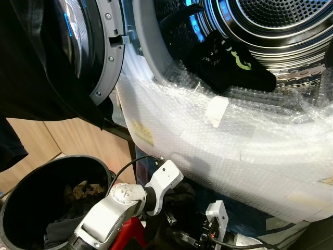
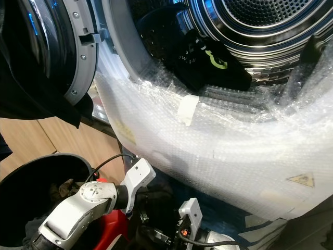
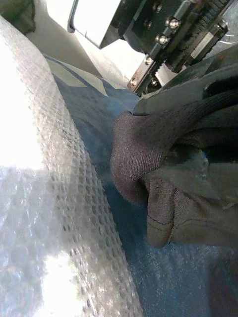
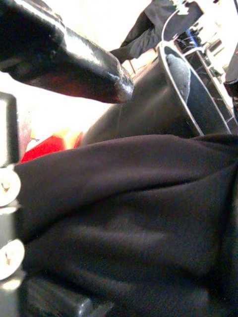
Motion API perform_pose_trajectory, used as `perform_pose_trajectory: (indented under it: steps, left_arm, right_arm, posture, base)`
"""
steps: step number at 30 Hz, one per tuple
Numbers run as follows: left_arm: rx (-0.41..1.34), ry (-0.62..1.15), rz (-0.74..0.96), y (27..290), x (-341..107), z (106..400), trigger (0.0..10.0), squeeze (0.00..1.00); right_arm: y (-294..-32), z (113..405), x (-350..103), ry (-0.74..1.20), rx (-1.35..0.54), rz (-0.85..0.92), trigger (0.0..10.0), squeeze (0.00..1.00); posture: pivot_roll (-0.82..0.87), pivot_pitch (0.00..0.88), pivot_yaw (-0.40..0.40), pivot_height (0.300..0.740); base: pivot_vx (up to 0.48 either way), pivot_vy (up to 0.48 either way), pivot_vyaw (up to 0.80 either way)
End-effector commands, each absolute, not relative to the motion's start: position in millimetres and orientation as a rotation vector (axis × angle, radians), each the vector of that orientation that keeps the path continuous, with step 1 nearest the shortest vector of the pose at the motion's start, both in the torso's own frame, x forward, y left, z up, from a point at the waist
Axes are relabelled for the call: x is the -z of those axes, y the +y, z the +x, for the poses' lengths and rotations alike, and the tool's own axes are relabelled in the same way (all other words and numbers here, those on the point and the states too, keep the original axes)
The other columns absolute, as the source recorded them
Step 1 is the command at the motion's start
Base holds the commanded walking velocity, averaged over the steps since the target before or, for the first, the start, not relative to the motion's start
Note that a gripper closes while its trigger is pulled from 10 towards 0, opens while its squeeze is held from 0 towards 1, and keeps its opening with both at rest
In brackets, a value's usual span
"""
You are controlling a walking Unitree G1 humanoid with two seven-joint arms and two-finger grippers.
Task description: Clothes washing
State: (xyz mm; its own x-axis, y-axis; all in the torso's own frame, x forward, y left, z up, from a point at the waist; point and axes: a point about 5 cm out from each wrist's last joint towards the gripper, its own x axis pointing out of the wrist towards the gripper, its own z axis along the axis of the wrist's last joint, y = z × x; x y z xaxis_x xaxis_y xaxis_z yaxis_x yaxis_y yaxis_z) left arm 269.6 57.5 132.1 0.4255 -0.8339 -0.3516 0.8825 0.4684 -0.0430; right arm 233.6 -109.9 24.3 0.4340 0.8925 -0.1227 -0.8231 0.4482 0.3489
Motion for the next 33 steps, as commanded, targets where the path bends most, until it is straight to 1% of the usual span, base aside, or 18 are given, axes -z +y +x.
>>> perform_pose_trajectory:
  steps: [1,3,5,6,8,10,15,21,24,33]
  left_arm:
    - [1.06,0.326,0.165,58,-138,274,0.0,0.0]
    - [1.054,0.324,0.158,57,-139,275,0.0,0.0]
    - [1.051,0.319,0.142,55,-142,275,0.0,0.0]
    - [1.051,0.319,0.142,55,-142,275,0.0,0.0]
    - [1.051,0.314,0.131,54,-143,276,0.0,0.0]
    - [1.054,0.311,0.128,53,-144,276,0.0,0.0]
    - [1.058,0.29,0.105,49,-151,276,0.0,0.0]
    - [1.063,0.245,0.087,45,-165,277,0.0,0.0]
    - [1.056,0.222,0.067,44,-172,279,0.0,0.0]
    - [1.053,0.231,0.044,42,-172,279,0.0,0.0]
  right_arm:
    - [-103,238,-27,0.298,-1.086,0.21,10.0,0.0]
    - [-102,244,-25,0.305,-1.032,0.192,10.0,0.0]
    - [-103,256,-21,0.324,-0.897,0.137,10.0,0.0]
    - [-103,256,-21,0.324,-0.897,0.137,10.0,0.0]
    - [-105,263,-20,0.317,-0.822,0.14,10.0,0.0]
    - [-103,263,-21,0.306,-0.826,0.17,10.0,0.0]
    - [-103,260,-18,0.315,-0.832,0.155,10.0,0.0]
    - [-114,253,1,0.389,-0.763,0.115,10.0,0.0]
    - [-118,249,9,0.426,-0.731,0.13,10.0,0.0]
    - [-121,250,13,0.427,-0.673,0.163,10.0,0.0]
  posture:
    - [0.13,0.003,0.046,0.74]
    - [0.13,0.005,0.046,0.74]
    - [0.13,0.011,0.046,0.74]
    - [0.13,0.011,0.046,0.74]
    - [0.14,0.016,0.046,0.74]
    - [0.14,0.02,0.047,0.74]
    - [0.14,0.023,0.045,0.74]
    - [0.14,0.024,0.043,0.74]
    - [0.14,0.026,0.043,0.74]
    - [0.14,0.024,0.046,0.74]
  base:
    - [0.0,0.0,0.0]
    - [0.0,0.0,0.0]
    - [0.0,0.0,0.0]
    - [0.0,0.0,0.0]
    - [0.0,0.0,0.0]
    - [0.0,0.0,0.0]
    - [0.0,0.0,0.0]
    - [0.0,0.0,0.0]
    - [0.0,0.0,0.0]
    - [0.0,0.0,0.0]
